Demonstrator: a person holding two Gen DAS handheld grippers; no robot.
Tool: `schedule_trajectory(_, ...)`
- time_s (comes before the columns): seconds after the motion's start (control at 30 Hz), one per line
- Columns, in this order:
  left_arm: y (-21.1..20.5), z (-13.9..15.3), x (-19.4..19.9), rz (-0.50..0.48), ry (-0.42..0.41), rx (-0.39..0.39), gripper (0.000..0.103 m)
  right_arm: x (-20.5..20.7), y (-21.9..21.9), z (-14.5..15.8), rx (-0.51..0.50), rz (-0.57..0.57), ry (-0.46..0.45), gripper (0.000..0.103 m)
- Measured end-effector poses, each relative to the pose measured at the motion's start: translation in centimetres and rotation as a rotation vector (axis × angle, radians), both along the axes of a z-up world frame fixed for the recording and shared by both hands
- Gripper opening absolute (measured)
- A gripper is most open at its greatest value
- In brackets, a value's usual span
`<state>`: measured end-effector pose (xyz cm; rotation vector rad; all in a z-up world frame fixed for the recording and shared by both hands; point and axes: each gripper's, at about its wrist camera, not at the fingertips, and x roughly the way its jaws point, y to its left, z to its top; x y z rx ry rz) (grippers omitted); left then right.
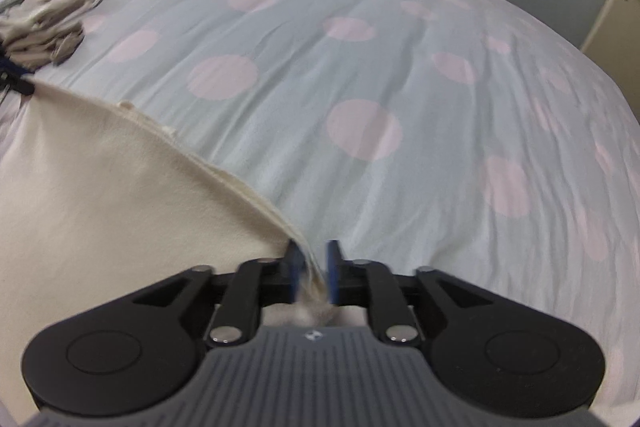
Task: Fold clothes
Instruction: 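Lower the hem onto the sweater and open both grippers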
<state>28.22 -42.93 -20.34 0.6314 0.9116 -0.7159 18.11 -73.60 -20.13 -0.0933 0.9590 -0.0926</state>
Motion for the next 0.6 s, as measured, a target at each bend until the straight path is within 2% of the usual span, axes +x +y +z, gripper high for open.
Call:
schedule_trajectory(0.17,1.9,2.9,-0.4,0.097,0.005,-0.075,0.024,-2.9,-0.3,2.3,0.018,-0.075,-0.052,0.032)
schedule_trajectory(0.4,5.6,5.1,-4.6,0.105,0.096,-0.107,0.024,-9.4,1.1,4.4,0.095,-0.141,-0.093,0.033)
schedule_trajectory(0.6,8.2,3.7,-9.8,0.040,0.187,-0.039,0.024,-15.4,3.5,3.6,0.145,-0.127,-0.054,0.033)
